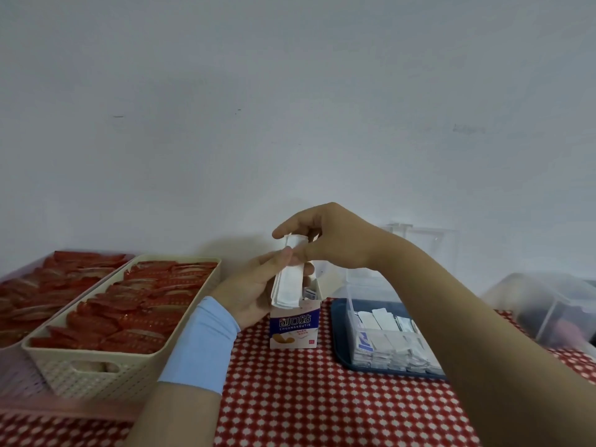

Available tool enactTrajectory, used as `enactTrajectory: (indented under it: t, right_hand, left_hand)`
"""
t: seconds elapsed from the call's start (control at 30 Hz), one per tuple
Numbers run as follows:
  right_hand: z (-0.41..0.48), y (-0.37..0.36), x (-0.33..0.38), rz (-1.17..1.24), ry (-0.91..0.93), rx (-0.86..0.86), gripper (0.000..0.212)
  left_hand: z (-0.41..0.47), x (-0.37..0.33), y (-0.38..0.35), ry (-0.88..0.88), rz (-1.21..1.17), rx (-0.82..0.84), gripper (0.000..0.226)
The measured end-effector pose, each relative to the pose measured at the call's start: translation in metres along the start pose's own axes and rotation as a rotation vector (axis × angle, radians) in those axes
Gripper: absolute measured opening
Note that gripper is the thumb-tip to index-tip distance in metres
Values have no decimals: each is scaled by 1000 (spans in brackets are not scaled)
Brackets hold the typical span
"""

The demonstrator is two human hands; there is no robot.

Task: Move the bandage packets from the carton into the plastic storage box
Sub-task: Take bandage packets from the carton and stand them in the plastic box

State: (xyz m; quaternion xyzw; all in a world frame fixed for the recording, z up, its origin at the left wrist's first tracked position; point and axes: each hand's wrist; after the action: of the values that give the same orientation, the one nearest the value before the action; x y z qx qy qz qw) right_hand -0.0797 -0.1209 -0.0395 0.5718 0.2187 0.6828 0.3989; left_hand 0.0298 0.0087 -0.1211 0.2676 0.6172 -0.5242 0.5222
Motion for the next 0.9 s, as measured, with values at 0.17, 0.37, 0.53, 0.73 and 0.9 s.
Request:
enactTrajectory:
  t: [0.17, 0.37, 0.53, 0.73, 0.9]
  right_hand:
    - [1, 5, 0, 168, 31, 18, 31]
    - [5, -6, 5, 126, 6, 62, 30]
    - [21, -14, -10, -100, -99, -200, 34]
    - [26, -47, -34, -622, -322, 166, 23]
    - [32, -65, -45, -703, -326, 198, 17]
  left_hand:
    - [-2, 1, 11, -20, -183, 210, 57]
    - [-3, -3, 19, -46, -112, 150, 60]
    - [-3, -11, 30, -116, 19, -141, 56]
    - [-6, -14, 33, -192, 42, -204, 64]
    - [-3, -14, 31, -235, 57, -249, 41]
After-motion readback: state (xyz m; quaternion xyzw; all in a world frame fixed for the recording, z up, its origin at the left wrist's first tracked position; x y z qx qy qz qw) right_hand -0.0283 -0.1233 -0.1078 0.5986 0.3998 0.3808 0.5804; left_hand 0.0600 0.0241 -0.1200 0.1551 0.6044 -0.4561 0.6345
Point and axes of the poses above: each hand's wrist, its own z-axis towards the middle knuckle, its own y-axis out of the back of the hand, x = y × z, and after that the axes turned 1 degree about x, right-handed
